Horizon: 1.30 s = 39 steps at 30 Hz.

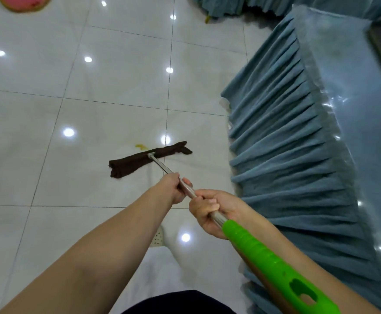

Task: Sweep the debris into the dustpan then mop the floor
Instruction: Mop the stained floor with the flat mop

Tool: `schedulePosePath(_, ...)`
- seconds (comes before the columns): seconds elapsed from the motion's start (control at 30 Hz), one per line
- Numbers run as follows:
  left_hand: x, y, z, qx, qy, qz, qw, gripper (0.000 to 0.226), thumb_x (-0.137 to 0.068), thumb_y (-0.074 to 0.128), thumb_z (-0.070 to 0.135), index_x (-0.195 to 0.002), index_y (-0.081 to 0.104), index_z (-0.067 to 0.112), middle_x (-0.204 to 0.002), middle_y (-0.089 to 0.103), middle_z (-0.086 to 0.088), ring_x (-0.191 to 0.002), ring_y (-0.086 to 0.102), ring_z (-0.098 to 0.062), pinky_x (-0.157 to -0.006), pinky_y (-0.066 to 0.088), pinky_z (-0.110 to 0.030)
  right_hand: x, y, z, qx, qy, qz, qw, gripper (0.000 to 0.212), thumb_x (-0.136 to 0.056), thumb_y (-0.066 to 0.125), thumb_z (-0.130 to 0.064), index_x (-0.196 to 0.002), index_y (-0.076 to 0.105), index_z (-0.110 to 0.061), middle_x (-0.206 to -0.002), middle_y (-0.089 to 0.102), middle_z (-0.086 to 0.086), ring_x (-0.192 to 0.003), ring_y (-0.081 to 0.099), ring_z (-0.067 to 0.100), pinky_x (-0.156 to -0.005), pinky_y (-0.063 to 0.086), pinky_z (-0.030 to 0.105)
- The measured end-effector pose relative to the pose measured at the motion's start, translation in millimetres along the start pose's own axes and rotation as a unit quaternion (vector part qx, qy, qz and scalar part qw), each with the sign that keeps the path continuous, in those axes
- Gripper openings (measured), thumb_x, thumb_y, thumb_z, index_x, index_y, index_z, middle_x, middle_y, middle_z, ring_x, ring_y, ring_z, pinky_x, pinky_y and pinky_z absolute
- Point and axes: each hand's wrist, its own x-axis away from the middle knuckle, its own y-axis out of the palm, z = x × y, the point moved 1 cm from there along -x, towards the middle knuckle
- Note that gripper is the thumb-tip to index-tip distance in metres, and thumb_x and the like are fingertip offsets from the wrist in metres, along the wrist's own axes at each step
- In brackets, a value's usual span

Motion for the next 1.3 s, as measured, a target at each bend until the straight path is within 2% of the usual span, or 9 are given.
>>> schedulePosePath(0.1, -9, 6, 31, 0.001, 0.005, 0.011, 1.0, 0.022, -0.1, 0.037, 0.022, -0.085, 0.04, 0.006, -0.069, 0.039, -0.004, -0.032, 0.04, -0.011, -0.035, 0.038, -0.011, -14, 24, -13, 0.024, -0.001, 0.006, 1.0, 0.019, -0.096, 0.042, -0.006, -0.087, 0.055, -0.017, -0.046, 0.034, 0.001, -0.024, 0.032, 0.008, -0.024, 0.029, 0.012)
schedulePosePath(0.23, -19, 8, 66, 0.015, 0.022, 0.037, 0.999, 0.021, -0.099, 0.043, 0.022, -0.083, 0.043, 0.008, -0.063, 0.041, -0.003, -0.024, 0.041, -0.011, -0.036, 0.04, -0.012, -34, 53, -25, 0.043, -0.009, 0.011, 0.999, 0.028, -0.097, 0.04, -0.005, -0.094, 0.057, -0.026, -0.045, 0.034, 0.002, -0.022, 0.031, 0.009, -0.022, 0.028, 0.014)
schedulePosePath(0.43, -23, 17, 90, 0.02, 0.052, 0.016, 0.998, 0.019, -0.098, 0.043, 0.016, -0.084, 0.043, 0.004, -0.073, 0.048, -0.009, -0.055, 0.05, -0.015, -0.051, 0.048, -0.023, -45, 80, -48, 0.062, -0.019, 0.015, 0.998, 0.029, -0.1, 0.04, -0.006, -0.102, 0.055, -0.031, -0.053, 0.038, 0.001, -0.022, 0.03, 0.008, -0.022, 0.026, 0.013)
schedulePosePath(0.5, -25, 24, 89, 0.024, 0.057, 0.017, 0.998, 0.017, -0.098, 0.04, 0.014, -0.083, 0.041, 0.005, -0.075, 0.047, -0.01, -0.055, 0.049, -0.015, -0.048, 0.048, -0.021, -42, 79, -56, 0.062, -0.015, 0.015, 0.998, 0.027, -0.1, 0.041, -0.008, -0.103, 0.054, -0.031, -0.063, 0.037, -0.001, -0.022, 0.031, 0.007, -0.023, 0.026, 0.013)
schedulePosePath(0.63, -29, 48, 74, 0.041, 0.054, 0.033, 0.997, 0.016, -0.099, 0.038, 0.018, -0.089, 0.042, 0.006, -0.07, 0.045, -0.005, -0.053, 0.048, -0.013, -0.042, 0.046, -0.018, -27, 69, -77, 0.062, -0.004, 0.016, 0.998, 0.022, -0.1, 0.043, -0.01, -0.103, 0.054, -0.029, -0.067, 0.04, 0.002, -0.022, 0.031, 0.007, -0.022, 0.026, 0.013)
schedulePosePath(0.83, -24, 106, 25, 0.05, 0.066, 0.046, 0.996, 0.024, -0.099, 0.031, 0.015, -0.08, 0.04, 0.002, -0.066, 0.044, -0.008, -0.053, 0.044, -0.015, -0.037, 0.043, -0.017, 20, 38, -130, 0.08, 0.016, 0.039, 0.996, 0.018, -0.099, 0.047, -0.008, -0.103, 0.054, -0.024, -0.065, 0.043, 0.005, -0.022, 0.032, 0.009, -0.023, 0.027, 0.011)
schedulePosePath(1.0, -22, 156, -29, 0.096, 0.081, 0.028, 0.992, 0.012, -0.099, 0.029, 0.008, -0.096, 0.04, 0.004, -0.074, 0.041, -0.009, -0.057, 0.043, -0.014, -0.037, 0.047, -0.017, 69, -2, -174, 0.08, 0.045, 0.05, 0.995, 0.017, -0.1, 0.043, -0.01, -0.105, 0.053, -0.023, -0.065, 0.041, 0.003, -0.022, 0.033, 0.009, -0.023, 0.027, 0.011)
schedulePosePath(1.1, -21, 178, -56, 0.105, 0.083, 0.017, 0.991, 0.017, -0.1, 0.028, 0.007, -0.087, 0.04, 0.004, -0.074, 0.041, -0.01, -0.057, 0.043, -0.015, -0.039, 0.047, -0.019, 94, -20, -191, 0.075, 0.052, 0.057, 0.994, 0.018, -0.1, 0.041, -0.009, -0.106, 0.051, -0.022, -0.067, 0.039, 0.003, -0.021, 0.033, 0.009, -0.024, 0.027, 0.01)
schedulePosePath(1.3, -21, 197, -80, 0.115, 0.075, 0.032, 0.99, 0.02, -0.098, 0.028, 0.01, -0.083, 0.04, 0.004, -0.067, 0.042, -0.01, -0.054, 0.044, -0.014, -0.035, 0.046, -0.018, 114, -30, -203, 0.101, 0.07, 0.06, 0.991, 0.018, -0.099, 0.044, -0.007, -0.102, 0.05, -0.024, -0.059, 0.039, 0.002, -0.022, 0.033, 0.01, -0.024, 0.028, 0.011)
